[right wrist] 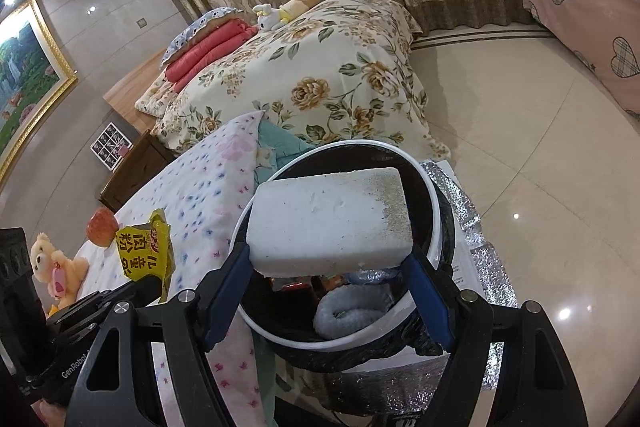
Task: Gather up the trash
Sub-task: 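Carry the yellow packet and white foam block over the trash bin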
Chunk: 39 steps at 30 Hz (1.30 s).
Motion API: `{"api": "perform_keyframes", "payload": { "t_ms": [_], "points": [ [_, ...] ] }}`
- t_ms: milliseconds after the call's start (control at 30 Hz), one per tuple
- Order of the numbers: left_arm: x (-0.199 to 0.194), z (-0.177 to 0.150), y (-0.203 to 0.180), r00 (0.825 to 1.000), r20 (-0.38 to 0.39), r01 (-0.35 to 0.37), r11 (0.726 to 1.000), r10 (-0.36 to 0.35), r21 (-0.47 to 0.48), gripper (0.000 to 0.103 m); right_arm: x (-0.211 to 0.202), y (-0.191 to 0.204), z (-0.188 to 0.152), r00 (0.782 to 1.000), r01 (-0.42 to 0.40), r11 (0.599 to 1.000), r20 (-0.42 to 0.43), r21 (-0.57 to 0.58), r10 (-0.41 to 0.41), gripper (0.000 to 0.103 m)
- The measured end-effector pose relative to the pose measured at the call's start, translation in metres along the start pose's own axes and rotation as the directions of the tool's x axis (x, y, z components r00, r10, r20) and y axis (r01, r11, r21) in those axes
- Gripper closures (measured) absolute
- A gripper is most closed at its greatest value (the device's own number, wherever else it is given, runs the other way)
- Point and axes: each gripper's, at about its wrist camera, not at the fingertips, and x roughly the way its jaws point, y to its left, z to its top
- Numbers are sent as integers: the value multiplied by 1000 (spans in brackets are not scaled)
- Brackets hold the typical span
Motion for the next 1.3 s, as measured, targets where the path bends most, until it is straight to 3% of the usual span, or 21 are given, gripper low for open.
{"api": "perform_keyframes", "payload": {
  "t_ms": [1300],
  "points": [
    [34, 16, -12, 999, -37, 2, 1000, -2, 7, 98, 16, -6, 12, 999, -7, 1000, -34, 0, 7, 23]
  ]
}}
